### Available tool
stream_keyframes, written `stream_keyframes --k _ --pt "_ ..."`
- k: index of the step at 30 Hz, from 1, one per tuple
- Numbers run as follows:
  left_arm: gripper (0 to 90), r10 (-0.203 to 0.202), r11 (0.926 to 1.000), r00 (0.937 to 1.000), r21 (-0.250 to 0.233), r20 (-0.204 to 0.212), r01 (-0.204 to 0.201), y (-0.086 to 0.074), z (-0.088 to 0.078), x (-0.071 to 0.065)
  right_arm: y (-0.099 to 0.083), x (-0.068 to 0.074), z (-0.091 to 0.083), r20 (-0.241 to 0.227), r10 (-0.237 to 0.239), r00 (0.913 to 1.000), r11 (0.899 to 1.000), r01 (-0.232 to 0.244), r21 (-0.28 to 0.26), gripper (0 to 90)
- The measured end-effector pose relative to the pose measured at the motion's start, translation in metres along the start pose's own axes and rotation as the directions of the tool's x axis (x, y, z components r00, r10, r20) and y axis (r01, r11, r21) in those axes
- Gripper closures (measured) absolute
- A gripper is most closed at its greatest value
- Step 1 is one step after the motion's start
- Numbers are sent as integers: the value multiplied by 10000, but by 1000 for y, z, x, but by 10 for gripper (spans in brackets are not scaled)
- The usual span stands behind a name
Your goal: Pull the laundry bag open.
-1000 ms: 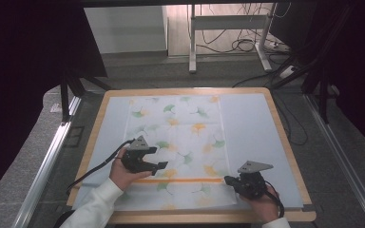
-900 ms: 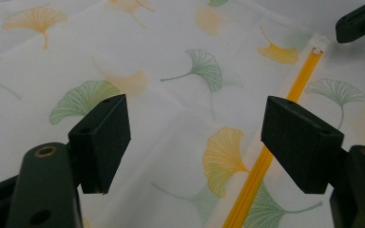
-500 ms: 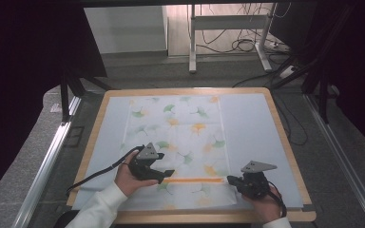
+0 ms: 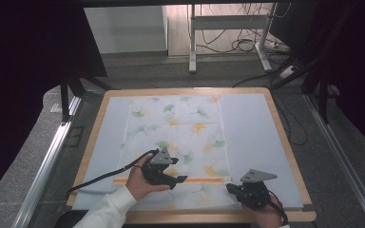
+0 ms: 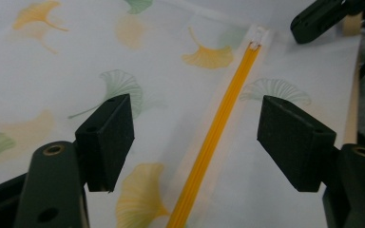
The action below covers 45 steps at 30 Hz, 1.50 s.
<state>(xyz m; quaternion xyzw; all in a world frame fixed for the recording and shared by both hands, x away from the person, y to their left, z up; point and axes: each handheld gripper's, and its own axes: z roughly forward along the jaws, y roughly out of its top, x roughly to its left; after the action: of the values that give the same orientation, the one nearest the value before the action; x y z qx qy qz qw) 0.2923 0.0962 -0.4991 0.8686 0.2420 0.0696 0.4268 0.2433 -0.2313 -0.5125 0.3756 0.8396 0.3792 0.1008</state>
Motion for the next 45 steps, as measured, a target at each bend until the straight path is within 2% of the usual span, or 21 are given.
stream_keyframes --k 5,7,9,11,14,17,18,20,21,22,24,29,31,34,37,45 --pt "300 -89 10000 9999 -31 -123 88 2 3 4 0 3 1 -48 -159 9999 9998 160 100 882" --pt "297 404 9990 9980 201 -491 -395 6 4 2 0 4 2 -59 -172 9998 9997 173 173 882" --pt "297 356 9994 9992 34 -190 -356 10 8 0 0 3 3 -42 -187 9998 9996 188 203 882" --pt "304 23 10000 10000 -49 61 -23 10 12 1 0 3 3 -47 -160 9999 9996 161 225 882" --pt "305 53 9998 10000 194 32 -54 9 17 3 0 3 4 -64 -176 9998 9995 178 249 882" --pt "310 -84 9999 9998 82 159 83 9 18 2 0 3 4 -84 -190 9998 9995 192 269 882" --pt "309 42 9998 9999 210 158 -46 10 17 1 0 3 5 -76 -218 9997 9994 220 277 882" --pt "303 628 9974 9980 347 -44 -626 14 19 -6 0 3 6 -101 -229 9997 9992 232 318 882" --pt "303 667 9974 9976 275 167 -672 18 20 -10 0 3 6 -94 -226 9997 9991 229 361 882" --pt "303 633 9977 9977 225 230 -638 19 22 -11 0 3 7 -90 -225 9997 9989 229 404 883" --pt "308 835 9961 9959 246 352 -844 25 27 -17 0 3 8 -79 -215 9997 9987 218 451 882" --pt "318 1104 9932 9928 319 469 -1119 33 39 -24 -1 3 10 -42 -360 9993 9973 362 643 882" --pt "319 1070 9940 9930 173 507 -1080 37 41 -26 -1 3 11 -37 -384 9993 9969 386 692 882" --pt "326 751 9972 9946 -26 723 -751 40 42 -23 -1 3 12 -23 -391 9992 9965 391 741 880" --pt "326 714 9973 9955 130 616 -723 41 46 -18 -1 3 12 -29 -388 9992 9964 389 748 879" --pt "339 708 9971 9951 215 688 -725 36 58 -18 -1 2 13 -57 -350 9994 9967 353 732 880"
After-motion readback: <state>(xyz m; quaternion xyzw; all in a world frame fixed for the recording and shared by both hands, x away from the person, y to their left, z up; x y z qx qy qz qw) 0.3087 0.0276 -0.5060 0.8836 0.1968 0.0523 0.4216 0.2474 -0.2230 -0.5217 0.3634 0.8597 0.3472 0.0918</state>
